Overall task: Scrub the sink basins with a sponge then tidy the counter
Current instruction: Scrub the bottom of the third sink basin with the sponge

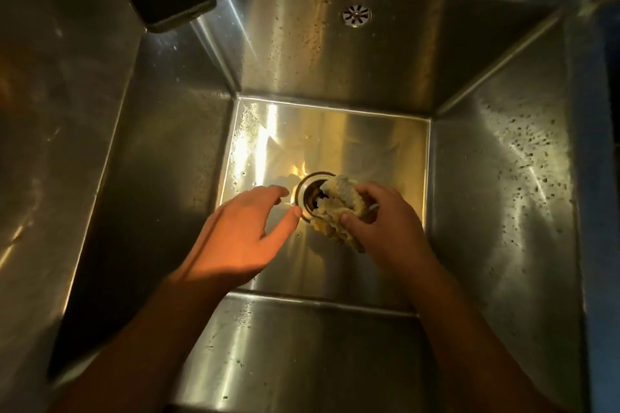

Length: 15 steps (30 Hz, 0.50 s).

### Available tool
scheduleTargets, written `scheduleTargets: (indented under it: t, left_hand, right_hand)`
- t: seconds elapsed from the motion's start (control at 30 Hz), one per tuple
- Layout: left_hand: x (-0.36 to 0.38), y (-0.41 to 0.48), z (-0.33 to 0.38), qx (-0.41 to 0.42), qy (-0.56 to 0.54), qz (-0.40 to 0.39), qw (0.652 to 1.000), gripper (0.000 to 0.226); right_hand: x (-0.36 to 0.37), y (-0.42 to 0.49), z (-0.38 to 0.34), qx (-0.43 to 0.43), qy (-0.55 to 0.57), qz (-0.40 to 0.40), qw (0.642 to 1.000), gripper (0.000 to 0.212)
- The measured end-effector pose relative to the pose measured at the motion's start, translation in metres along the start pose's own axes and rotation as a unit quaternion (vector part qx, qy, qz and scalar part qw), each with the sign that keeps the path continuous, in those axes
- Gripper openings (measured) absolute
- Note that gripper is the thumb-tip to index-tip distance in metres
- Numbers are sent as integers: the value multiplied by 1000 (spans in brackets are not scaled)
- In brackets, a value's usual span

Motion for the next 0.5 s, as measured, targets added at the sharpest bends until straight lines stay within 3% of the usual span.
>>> scheduleTargets:
  t: [0.5]
  left_hand:
    - [-28,21,-3,14,37,52,998,58]
  right_hand:
    - [15,24,-22,-33,15,-10,999,51]
Point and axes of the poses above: each hand's wrist, its own y-axis towards the middle knuckle, its own x-axis out of the palm, z = x × y, the point moved 4 cm from there along y, towards the middle knuckle, and after that the axes turned 5 degrees about y, right-handed, at the moved point
